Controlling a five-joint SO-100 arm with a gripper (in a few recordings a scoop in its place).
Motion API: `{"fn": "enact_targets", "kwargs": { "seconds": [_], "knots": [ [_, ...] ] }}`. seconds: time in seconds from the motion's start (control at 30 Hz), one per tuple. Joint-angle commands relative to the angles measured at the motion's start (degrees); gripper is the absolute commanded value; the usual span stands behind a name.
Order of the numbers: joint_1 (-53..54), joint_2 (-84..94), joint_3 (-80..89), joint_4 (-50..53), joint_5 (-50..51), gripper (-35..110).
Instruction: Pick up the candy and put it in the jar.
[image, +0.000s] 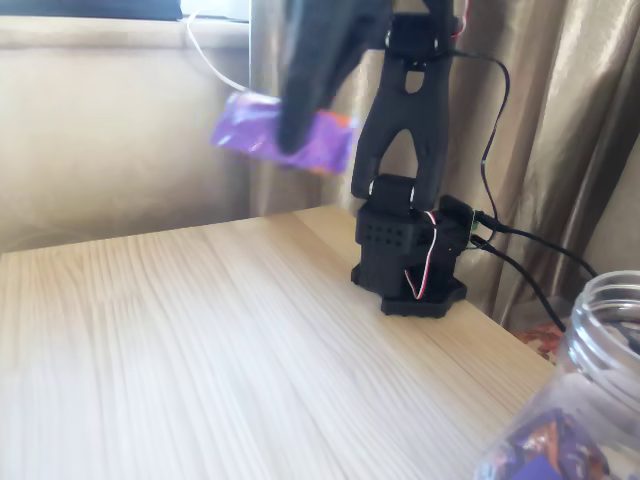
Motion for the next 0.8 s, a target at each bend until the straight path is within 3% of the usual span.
{"fn": "enact_targets", "kwargs": {
  "seconds": [0.0, 0.77],
  "knots": [
    [-5.8, 4.5, -3.7, 0.3, 1.9, 0],
    [-33.9, 2.5, -8.3, -5.4, 6.2, 0]
  ]
}}
